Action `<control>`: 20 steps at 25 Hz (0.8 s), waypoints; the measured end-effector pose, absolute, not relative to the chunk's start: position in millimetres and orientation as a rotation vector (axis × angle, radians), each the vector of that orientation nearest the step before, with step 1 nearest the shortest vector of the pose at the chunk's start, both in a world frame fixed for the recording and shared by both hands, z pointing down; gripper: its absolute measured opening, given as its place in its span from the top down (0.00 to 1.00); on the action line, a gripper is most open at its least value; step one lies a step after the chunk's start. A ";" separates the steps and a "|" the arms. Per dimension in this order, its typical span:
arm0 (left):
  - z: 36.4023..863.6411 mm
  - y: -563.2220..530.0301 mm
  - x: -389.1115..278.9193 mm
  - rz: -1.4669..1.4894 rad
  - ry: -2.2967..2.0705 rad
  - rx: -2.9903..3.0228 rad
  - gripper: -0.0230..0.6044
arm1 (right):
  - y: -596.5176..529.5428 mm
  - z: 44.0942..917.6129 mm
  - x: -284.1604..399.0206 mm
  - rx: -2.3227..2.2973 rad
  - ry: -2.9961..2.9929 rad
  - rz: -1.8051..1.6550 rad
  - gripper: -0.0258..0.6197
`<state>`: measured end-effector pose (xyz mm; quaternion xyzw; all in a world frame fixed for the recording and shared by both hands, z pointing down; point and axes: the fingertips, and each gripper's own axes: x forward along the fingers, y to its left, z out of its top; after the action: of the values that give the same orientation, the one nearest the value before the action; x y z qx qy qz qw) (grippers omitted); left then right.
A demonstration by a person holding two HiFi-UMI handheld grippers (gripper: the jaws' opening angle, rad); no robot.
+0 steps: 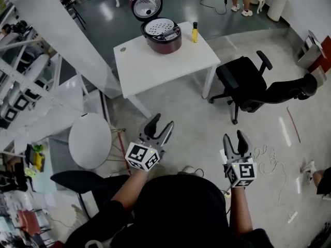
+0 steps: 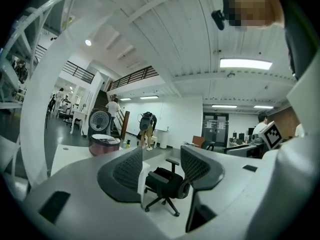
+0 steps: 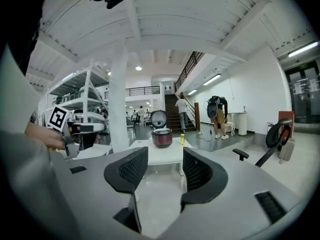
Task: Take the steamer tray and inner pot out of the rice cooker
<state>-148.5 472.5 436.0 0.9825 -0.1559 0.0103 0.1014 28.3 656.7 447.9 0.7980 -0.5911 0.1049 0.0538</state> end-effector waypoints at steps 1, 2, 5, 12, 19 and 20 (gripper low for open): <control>436.8 474.2 -148.4 0.039 -0.466 2.901 0.61 | 656.6 448.1 31.3 2.430 -1.798 0.326 0.67; 437.3 476.0 -149.1 0.042 -0.476 2.898 0.61 | 655.3 447.5 33.3 2.430 -1.804 0.329 0.67; 440.2 480.3 -156.4 0.044 -0.516 2.891 0.60 | 646.9 444.5 33.6 2.409 -1.841 0.322 0.67; 451.8 470.6 -175.4 0.109 -0.582 2.887 0.60 | 634.1 450.9 20.1 2.389 -1.889 0.348 0.67; 453.2 435.3 -137.7 0.081 -0.552 2.881 0.60 | 627.5 469.7 42.0 2.430 -1.805 0.428 0.67; 455.4 430.6 -128.8 0.085 -0.541 2.878 0.60 | 624.9 470.7 47.9 2.435 -1.791 0.431 0.67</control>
<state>-128.8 430.6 455.4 0.9769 -0.1837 0.0287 0.1057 47.9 624.9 470.7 0.7967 -0.5860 0.1411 0.0439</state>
